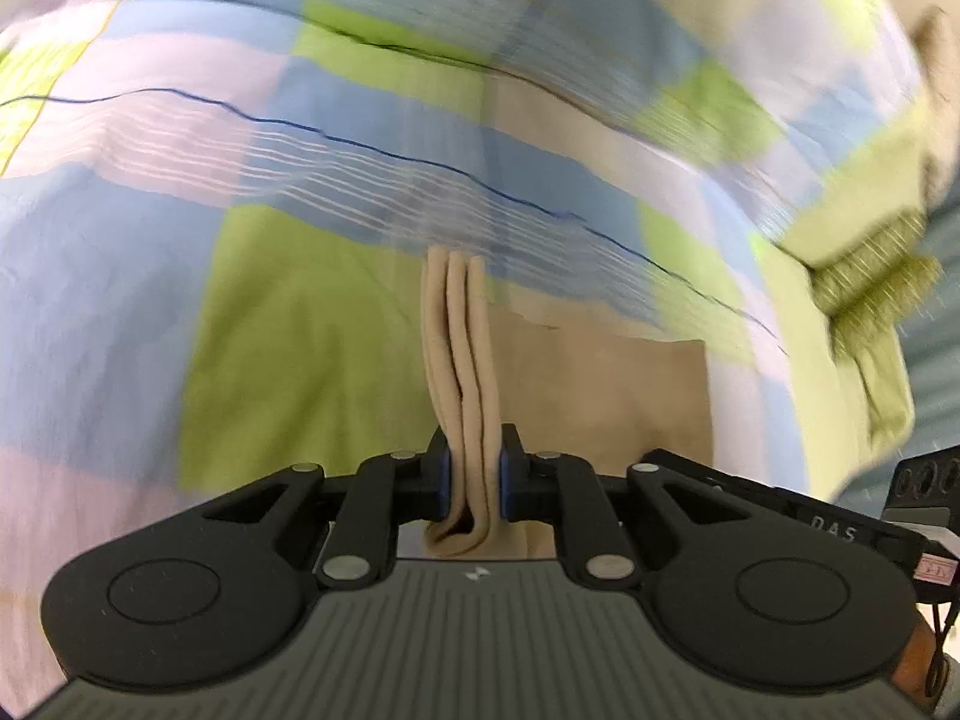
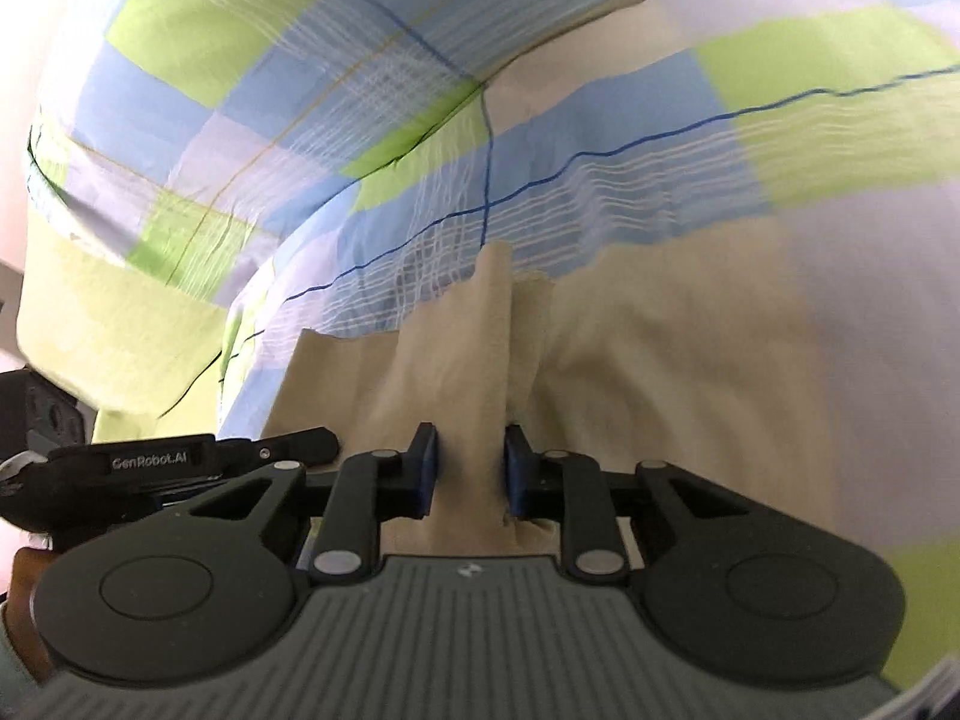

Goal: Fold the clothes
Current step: 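Lift the beige cloth with both grippers and carry it to the chair stack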

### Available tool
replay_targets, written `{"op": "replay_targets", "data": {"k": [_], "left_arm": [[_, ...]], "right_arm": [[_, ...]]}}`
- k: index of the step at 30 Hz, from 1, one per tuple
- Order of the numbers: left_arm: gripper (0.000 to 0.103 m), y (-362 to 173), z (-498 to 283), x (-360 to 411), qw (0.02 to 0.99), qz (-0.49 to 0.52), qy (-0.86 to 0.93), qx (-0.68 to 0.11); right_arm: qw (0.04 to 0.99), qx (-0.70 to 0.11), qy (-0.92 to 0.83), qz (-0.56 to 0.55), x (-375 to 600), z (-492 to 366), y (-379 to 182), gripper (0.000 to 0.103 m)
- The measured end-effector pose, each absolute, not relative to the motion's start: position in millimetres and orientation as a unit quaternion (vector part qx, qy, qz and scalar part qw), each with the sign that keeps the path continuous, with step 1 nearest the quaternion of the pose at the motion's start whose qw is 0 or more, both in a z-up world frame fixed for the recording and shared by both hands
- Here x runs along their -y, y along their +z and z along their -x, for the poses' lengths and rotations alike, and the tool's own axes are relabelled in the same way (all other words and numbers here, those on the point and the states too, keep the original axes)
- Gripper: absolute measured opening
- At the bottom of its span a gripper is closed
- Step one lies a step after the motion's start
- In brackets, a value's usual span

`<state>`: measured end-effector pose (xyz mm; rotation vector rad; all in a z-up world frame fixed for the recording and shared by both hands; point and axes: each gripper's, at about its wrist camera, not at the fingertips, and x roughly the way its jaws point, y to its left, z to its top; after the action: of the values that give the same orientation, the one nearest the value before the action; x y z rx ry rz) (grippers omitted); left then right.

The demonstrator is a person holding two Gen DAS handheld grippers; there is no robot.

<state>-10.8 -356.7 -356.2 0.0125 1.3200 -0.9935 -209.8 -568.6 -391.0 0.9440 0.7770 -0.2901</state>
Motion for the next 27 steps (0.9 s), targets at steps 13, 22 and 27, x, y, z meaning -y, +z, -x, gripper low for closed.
{"op": "replay_targets", "data": {"k": [13,22,27], "left_arm": [[0.014,-205.3,176.4,365.9,0.548,-0.088,-0.633,-0.541],[0.014,-147.9,371.3,435.3,0.432,-0.153,-0.746,-0.482],[0.014,-136.8,490.4,469.9,0.414,-0.168,-0.766,-0.463]], "right_arm": [[0.783,-0.254,-0.313,-0.474,462.1,430.4,-233.3,0.019],[0.752,-0.171,-0.443,-0.458,448.5,619.2,-157.9,0.019],[0.736,-0.152,-0.481,-0.451,462.5,732.9,-140.6,0.019]]}}
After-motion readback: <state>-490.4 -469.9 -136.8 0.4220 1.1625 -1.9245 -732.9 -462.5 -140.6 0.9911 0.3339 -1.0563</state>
